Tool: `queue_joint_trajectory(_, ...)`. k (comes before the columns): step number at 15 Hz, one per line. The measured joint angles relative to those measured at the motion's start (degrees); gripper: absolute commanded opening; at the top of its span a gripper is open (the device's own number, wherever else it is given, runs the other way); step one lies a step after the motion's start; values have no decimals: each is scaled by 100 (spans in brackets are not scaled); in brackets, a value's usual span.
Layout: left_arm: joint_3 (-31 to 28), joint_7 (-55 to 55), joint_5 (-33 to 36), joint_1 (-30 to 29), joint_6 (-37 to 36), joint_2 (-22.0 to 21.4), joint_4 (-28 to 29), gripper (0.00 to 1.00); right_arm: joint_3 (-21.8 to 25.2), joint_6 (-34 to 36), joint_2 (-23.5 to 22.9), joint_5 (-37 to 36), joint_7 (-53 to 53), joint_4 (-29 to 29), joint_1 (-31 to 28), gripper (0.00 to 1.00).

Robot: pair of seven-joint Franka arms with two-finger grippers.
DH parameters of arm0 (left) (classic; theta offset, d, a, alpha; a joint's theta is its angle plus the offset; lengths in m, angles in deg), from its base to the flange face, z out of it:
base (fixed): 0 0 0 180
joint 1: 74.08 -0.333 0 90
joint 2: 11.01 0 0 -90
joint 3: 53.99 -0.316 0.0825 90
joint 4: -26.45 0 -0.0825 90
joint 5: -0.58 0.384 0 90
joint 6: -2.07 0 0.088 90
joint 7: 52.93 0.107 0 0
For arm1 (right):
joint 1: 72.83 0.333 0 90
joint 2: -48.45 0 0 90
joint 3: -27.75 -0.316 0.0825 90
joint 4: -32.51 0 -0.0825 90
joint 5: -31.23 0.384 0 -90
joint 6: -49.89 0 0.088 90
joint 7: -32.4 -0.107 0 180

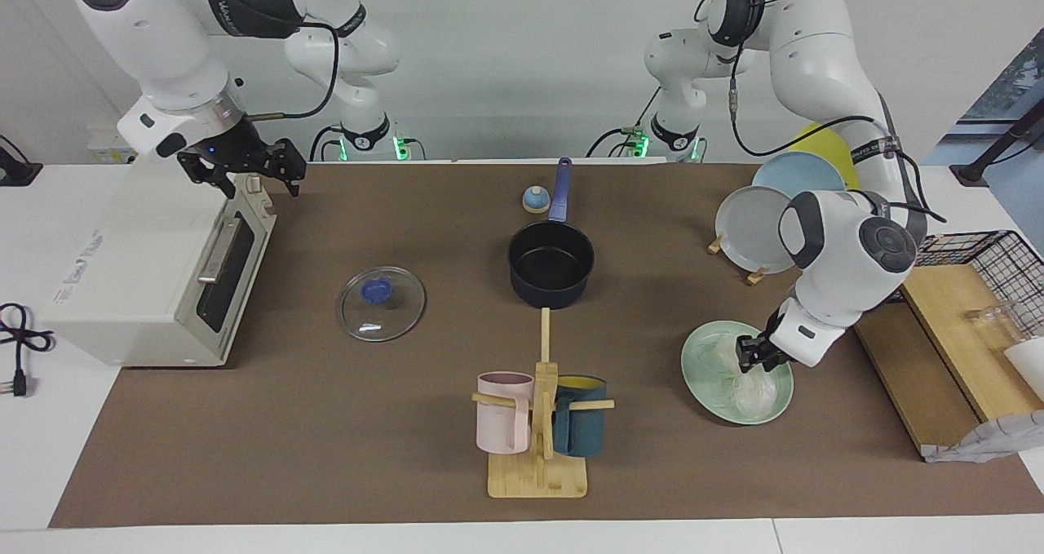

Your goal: Transfer vermicelli from pot to plate

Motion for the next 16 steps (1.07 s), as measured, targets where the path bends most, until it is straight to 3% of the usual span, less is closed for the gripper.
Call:
queue_joint_trajectory(3, -58, -56, 14, -6, -537, -563, -84, 100, -1, -2, 2, 0, -19, -9, 13, 100)
queue_joint_trajectory(10, -130, -187, 30, -10, -2722, -2521, 48, 100, -1, -2, 8, 0, -20, -12, 13, 100)
queue_joint_trajectory(16, -67, -427, 31, 23, -2839, -3073, 1038, 100, -22, -2, 16, 0, -20, -12, 25, 100)
